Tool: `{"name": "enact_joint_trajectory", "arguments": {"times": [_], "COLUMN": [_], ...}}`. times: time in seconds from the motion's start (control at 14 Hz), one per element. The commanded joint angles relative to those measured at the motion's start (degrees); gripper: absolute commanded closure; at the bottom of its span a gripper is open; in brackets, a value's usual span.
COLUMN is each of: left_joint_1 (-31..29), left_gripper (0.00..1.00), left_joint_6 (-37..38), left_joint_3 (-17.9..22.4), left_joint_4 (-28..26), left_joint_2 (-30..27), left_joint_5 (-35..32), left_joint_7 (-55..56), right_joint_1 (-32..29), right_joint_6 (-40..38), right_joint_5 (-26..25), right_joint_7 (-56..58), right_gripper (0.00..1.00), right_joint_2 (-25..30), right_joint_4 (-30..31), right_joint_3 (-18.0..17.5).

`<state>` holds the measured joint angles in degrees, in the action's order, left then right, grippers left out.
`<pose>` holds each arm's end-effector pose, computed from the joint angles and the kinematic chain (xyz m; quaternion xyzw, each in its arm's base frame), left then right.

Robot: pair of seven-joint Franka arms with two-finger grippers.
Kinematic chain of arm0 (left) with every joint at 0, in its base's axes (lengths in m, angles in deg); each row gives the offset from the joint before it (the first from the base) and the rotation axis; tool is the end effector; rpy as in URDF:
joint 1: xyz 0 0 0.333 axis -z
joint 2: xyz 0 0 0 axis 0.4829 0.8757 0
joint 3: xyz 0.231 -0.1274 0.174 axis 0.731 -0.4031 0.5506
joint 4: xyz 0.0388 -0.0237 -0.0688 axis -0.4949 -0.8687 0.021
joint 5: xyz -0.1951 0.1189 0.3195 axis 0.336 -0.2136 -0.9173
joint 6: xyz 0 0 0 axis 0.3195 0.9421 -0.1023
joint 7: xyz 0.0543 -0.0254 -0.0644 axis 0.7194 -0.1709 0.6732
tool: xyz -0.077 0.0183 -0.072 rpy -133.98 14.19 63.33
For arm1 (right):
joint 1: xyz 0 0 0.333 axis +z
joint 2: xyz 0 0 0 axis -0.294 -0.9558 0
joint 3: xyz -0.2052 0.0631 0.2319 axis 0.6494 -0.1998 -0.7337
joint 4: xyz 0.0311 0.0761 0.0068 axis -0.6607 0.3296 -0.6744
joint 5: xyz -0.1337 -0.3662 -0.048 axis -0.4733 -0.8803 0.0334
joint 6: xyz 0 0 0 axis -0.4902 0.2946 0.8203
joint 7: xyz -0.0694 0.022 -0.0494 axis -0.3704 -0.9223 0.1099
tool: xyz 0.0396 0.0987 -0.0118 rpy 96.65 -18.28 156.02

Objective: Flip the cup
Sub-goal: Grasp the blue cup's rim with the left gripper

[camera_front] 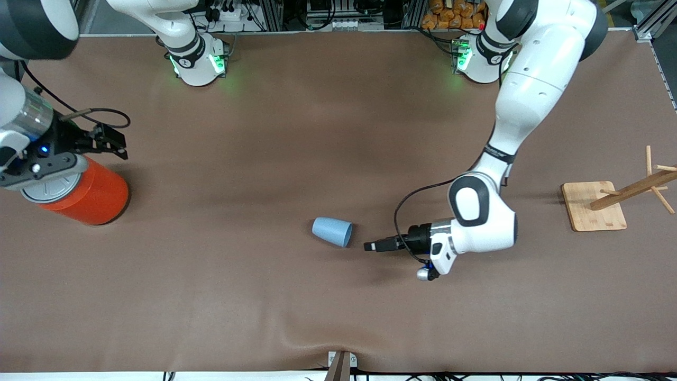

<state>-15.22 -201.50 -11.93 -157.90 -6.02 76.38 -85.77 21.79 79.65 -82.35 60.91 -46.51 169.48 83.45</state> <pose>0.6799 -0.3223 0.2189 0.8650 0.1250 -0.0672 0.4813 0.5668 0.0429 0.5970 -0.9932 -0.1083 0.0417 0.0017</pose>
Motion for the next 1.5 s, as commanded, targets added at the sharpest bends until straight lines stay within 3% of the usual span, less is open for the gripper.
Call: {"name": "enact_joint_trajectory", "arguments": {"times": [0.0,0.36,0.64,1.21,1.43], "left_joint_1": [2.07,3.21,4.45,5.32,6.03], "left_gripper": [0.15,0.18,0.21,0.32,0.38], "left_joint_6": [-1.82,-1.82,-2.69,-2.69,-2.69], "left_joint_3": [0.19,0.19,0.19,0.19,0.19], "left_joint_4": [2.21,1.86,1.6,0.63,0.1], "left_joint_2": [2.6,4.01,4.71,4.36,4.62], "left_joint_5": [3.15,7.9,8.43,8.61,8.52], "left_joint_7": [-3.01,-9.52,-9.96,-11.37,-11.8], "right_joint_1": [-1.96,-2.94,-5.91,-5.13,-4.87], "right_joint_6": [-1.95,-3.44,-5.64,-6.34,-8.8], "right_joint_5": [1.27,1.36,1.54,1.45,1.62], "right_joint_7": [-3.75,-3.83,-3.66,-4.09,-11.11], "right_gripper": [0.0,0.0,0.0,0.0,0.0], "right_joint_2": [2.83,4.06,4.68,4.68,4.85], "right_joint_4": [2.33,1.81,1.46,0.23,0.05], "right_joint_3": [2.84,9.18,8.66,8.66,8.31]}}
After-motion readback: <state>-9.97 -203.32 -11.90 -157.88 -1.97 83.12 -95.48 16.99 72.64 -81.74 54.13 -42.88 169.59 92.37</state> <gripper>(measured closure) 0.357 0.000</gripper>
